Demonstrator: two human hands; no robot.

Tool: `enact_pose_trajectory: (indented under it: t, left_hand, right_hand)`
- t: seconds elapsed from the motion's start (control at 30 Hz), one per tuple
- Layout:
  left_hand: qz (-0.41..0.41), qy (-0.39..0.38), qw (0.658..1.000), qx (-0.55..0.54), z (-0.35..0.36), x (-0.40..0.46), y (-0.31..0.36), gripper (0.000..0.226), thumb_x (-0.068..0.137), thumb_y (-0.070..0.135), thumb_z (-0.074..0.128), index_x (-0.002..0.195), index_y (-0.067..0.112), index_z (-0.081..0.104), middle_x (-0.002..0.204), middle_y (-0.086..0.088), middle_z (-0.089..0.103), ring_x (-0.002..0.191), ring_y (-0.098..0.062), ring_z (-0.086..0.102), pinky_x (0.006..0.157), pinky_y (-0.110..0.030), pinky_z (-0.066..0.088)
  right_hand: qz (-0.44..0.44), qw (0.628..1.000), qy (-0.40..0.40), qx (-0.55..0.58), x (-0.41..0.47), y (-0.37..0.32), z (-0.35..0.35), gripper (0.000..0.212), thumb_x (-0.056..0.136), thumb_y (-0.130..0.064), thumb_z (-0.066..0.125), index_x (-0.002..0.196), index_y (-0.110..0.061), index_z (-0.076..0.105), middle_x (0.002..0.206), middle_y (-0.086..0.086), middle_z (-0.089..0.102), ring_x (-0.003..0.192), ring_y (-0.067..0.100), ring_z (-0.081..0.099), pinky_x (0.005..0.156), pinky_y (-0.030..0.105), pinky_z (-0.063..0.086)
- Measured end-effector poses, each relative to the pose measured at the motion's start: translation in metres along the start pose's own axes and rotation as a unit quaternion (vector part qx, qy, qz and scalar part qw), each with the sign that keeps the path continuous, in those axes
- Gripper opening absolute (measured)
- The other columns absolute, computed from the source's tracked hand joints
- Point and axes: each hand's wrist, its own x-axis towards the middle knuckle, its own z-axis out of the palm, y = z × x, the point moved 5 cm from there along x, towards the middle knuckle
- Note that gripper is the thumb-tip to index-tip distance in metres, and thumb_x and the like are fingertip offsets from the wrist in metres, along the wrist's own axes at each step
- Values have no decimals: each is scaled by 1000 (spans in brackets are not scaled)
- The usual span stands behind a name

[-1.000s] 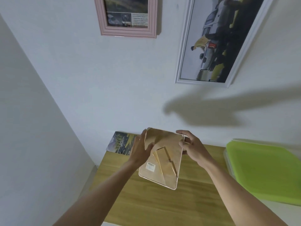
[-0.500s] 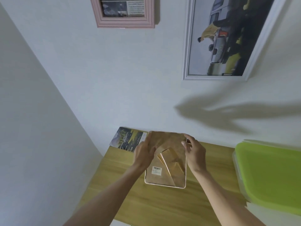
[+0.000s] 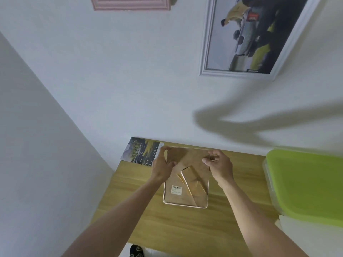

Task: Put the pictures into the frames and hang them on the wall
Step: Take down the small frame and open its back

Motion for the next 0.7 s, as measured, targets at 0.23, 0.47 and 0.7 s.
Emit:
enact_pose_trajectory:
  t: [0.23, 0.47, 0.7]
  left_hand:
    - [-49, -8, 998, -42, -12, 12, -16, 41, 75, 17, 78, 105, 35, 56, 69, -7, 69, 66, -24, 68, 58, -31, 53]
    - [-136, -26, 980, -146, -20, 12, -31, 31, 76, 7, 78, 94, 23, 59, 88, -14, 73, 67, -24, 69, 50, -33, 55]
    - [-166, -19, 969, -181, -16, 8, -34, 30, 75, 13, 83, 98, 6, 66, 96, -9, 73, 78, -23, 72, 51, -30, 55]
  right_hand:
    - [70, 992, -60, 89, -3, 19, 11, 28, 80, -31, 80, 104, -21, 70, 102, -7, 73, 94, 11, 69, 86, 32, 55]
    - [88, 981, -125, 115, -11, 18, 15, 28, 81, -17, 79, 108, -16, 73, 100, -7, 77, 99, 10, 71, 91, 29, 51]
    - [67, 989, -132, 17, -21, 24, 12, 16, 82, -8, 76, 79, -24, 76, 81, -6, 76, 82, 16, 72, 80, 37, 60]
